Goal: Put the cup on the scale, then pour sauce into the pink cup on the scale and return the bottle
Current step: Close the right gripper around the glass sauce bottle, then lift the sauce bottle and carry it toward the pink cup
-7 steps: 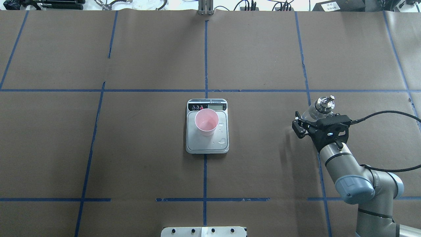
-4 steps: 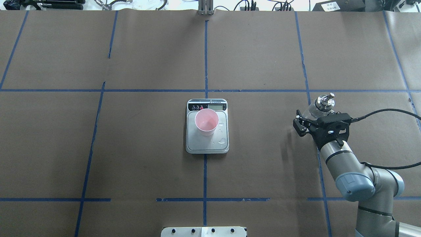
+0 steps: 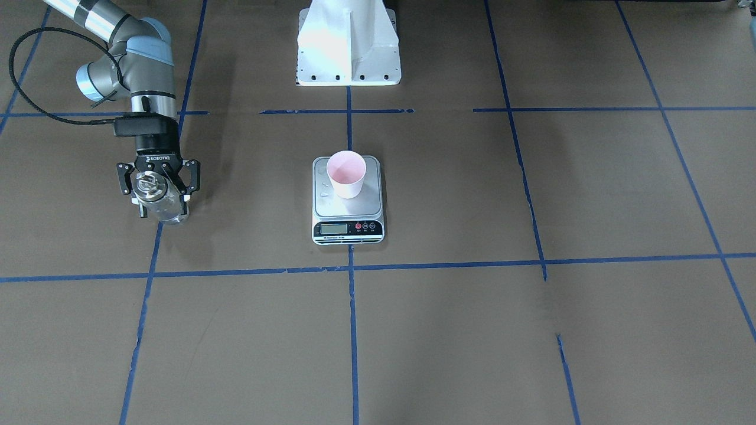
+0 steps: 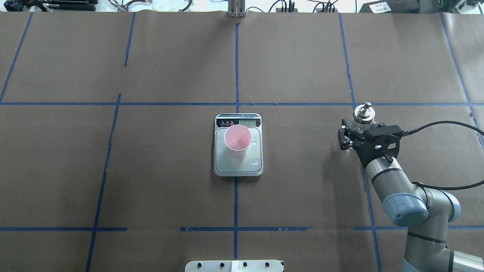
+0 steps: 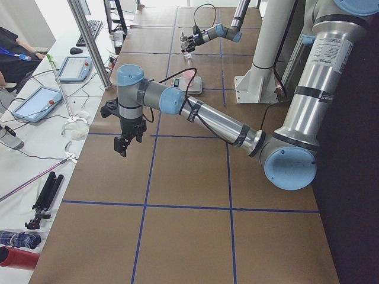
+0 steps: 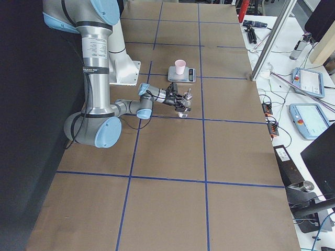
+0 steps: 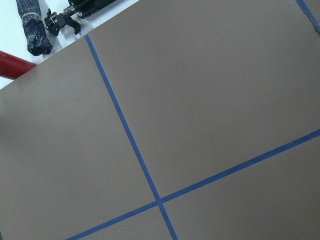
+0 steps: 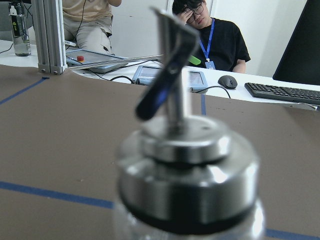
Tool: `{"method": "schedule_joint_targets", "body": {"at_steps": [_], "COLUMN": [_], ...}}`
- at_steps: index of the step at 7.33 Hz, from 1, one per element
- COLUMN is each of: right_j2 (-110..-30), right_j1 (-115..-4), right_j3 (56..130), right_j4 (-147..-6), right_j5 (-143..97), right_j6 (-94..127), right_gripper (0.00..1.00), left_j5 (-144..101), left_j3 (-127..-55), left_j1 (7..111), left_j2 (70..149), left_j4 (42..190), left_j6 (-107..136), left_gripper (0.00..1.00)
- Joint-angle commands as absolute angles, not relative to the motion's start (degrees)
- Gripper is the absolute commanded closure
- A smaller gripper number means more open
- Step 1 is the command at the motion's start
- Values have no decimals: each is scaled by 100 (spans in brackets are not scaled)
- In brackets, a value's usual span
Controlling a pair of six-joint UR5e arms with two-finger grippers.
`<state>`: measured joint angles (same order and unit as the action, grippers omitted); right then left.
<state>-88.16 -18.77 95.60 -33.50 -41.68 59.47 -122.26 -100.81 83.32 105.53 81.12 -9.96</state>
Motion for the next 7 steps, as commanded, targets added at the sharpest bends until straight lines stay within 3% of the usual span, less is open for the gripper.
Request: {"method": "schedule_joint_targets", "body": {"at_steps": [1, 3, 5, 7], "right_j2": [-8763, -8745, -8527, -8018], "right_j1": [-2134, -2276, -2259, -2259], "right_j3": [9850, 10404, 11298, 11452], "right_j4": [-3366, -3689, -5247, -5922], "right_j5": [-4662, -4895, -4852, -4808], "right_j6": [5880, 5599, 5599, 5607], "right_gripper": [100, 100, 100, 100], "left_j5": [-12226, -12226, -12226, -12226], "left_j3": [-10081, -10099, -10099, -10125], "left_j1": [8332, 8332, 8341, 8341], "left_j2": [10556, 10556, 10556, 10556], "left_j4": [8112, 8104, 8104, 8104], "left_j6": [-993, -993, -993, -993], "left_gripper": [0, 0, 0, 0]}}
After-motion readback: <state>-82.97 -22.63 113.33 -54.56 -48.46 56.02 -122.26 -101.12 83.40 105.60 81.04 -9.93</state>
